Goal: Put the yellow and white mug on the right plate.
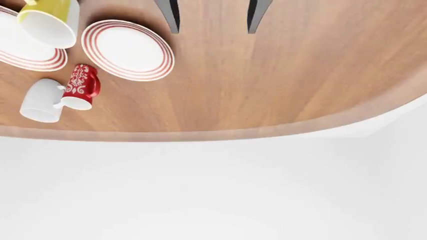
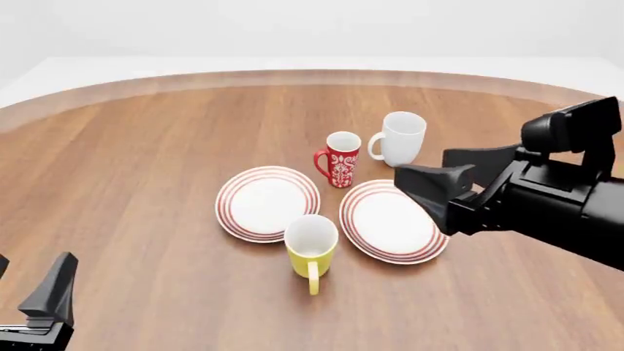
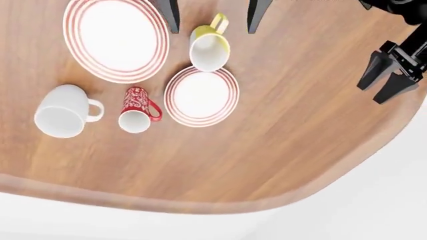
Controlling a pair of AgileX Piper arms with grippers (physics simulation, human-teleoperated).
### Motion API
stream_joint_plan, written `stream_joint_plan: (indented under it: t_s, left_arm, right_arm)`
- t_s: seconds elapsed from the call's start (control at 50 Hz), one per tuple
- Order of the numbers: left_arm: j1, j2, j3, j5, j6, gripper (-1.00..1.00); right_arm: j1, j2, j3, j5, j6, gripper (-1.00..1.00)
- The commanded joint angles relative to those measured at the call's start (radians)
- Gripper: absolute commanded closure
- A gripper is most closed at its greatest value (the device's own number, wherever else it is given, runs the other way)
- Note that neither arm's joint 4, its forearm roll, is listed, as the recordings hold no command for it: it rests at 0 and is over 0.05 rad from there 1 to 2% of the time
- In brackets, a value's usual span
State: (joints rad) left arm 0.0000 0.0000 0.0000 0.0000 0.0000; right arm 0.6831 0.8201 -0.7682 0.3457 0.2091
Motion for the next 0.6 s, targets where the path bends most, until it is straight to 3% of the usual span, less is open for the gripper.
stream_joint_plan:
  t_s: [0.02,0.42,0.6]
  left_arm:
    - [0.0,0.0,0.0,0.0,0.0,-1.0]
    - [0.0,0.007,-0.004,-0.002,0.0,-1.0]
    - [0.0,0.007,-0.004,-0.002,0.0,-1.0]
  right_arm:
    - [0.045,0.067,-0.067,0.024,-0.005,-1.0]
    - [0.013,0.076,-0.09,0.059,0.009,-1.0]
    - [0.02,0.122,-0.102,0.076,0.091,-1.0]
